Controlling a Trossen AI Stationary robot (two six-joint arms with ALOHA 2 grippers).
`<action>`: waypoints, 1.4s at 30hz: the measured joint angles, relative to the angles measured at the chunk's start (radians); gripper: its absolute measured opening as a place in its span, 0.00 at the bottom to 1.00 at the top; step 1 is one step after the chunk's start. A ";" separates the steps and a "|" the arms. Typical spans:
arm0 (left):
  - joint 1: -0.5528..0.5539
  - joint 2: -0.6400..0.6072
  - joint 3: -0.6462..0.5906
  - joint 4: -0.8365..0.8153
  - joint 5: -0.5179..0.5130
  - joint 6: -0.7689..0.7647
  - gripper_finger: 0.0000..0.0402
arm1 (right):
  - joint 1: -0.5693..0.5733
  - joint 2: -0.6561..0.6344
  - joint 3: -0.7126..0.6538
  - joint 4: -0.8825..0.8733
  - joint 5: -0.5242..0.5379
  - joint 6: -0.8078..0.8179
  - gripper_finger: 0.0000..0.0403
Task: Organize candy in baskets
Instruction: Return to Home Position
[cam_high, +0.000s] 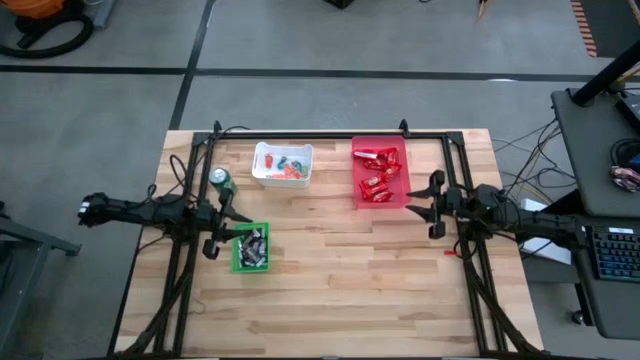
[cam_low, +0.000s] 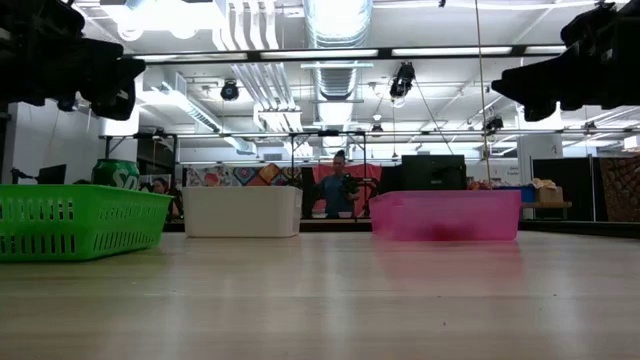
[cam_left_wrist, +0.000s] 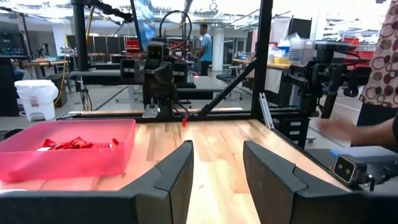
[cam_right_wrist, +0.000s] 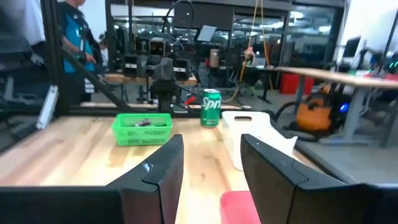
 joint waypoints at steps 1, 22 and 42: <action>0.000 0.002 0.000 0.001 0.000 0.000 0.31 | 0.000 0.000 0.000 -0.002 -0.001 0.023 0.37; 0.000 0.021 0.000 0.003 0.001 0.000 0.31 | 0.000 0.000 -0.002 -0.014 -0.001 0.073 0.37; 0.000 0.020 0.000 0.003 0.001 0.000 0.31 | 0.000 0.000 0.004 -0.014 -0.001 0.073 0.37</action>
